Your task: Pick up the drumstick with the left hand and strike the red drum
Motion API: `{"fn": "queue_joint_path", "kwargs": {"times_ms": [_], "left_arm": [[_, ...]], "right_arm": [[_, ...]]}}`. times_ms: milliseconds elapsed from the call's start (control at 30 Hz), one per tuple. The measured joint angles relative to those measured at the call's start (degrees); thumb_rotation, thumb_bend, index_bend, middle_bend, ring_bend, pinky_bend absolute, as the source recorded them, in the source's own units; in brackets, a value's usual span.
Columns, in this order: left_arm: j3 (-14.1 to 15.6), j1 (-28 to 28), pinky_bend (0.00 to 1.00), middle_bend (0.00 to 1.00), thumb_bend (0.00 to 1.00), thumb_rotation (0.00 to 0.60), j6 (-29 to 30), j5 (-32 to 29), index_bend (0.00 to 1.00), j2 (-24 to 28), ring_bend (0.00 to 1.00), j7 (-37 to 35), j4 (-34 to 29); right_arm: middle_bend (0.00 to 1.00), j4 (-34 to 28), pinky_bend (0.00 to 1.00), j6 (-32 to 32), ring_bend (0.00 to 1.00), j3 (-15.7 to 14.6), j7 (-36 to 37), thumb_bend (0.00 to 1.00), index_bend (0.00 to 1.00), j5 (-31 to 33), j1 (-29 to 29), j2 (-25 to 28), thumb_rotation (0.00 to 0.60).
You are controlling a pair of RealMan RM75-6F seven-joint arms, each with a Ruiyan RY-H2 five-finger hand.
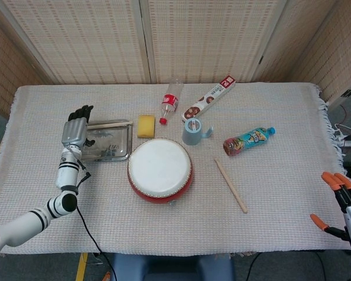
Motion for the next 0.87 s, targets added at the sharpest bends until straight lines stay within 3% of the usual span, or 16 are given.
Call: {"fn": "queue_joint_path", "kwargs": {"times_ms": [233,400,600,867], "left_arm": [[2.17,10.27,0.08,0.05,0.20,0.600,13.97,7.12,0.13,8.91,0.01,-3.35,-17.52],[6.78,19.40,0.08,0.06,0.21,0.600,22.79,14.15,0.14,15.27,0.02,-5.97,-27.47],[14.79,28.13,0.08,0.06,0.21,0.600,30.57,22.31,0.14,18.57,0.02,-6.85,-32.66],[22.07,37.63,0.07,0.06,0.21,0.600,41.14,33.17,0.14,19.00,0.02,-8.91,-35.30]], "right_arm": [[0.11,0.29,0.19,-2.32,0.04,0.30,1.41,0.18,0.12,1.63,0.68,1.02,0.600],[0.11,0.77,0.18,-4.31,0.03,0.19,2.32,0.18,0.12,2.36,1.39,1.17,0.600],[0.11,1.96,0.10,-5.11,0.00,-0.25,2.49,0.18,0.10,1.55,1.94,0.60,0.600],[0.11,3.18,0.10,-4.17,0.00,-0.81,0.63,0.18,0.10,1.57,0.88,-1.96,0.600]]}}
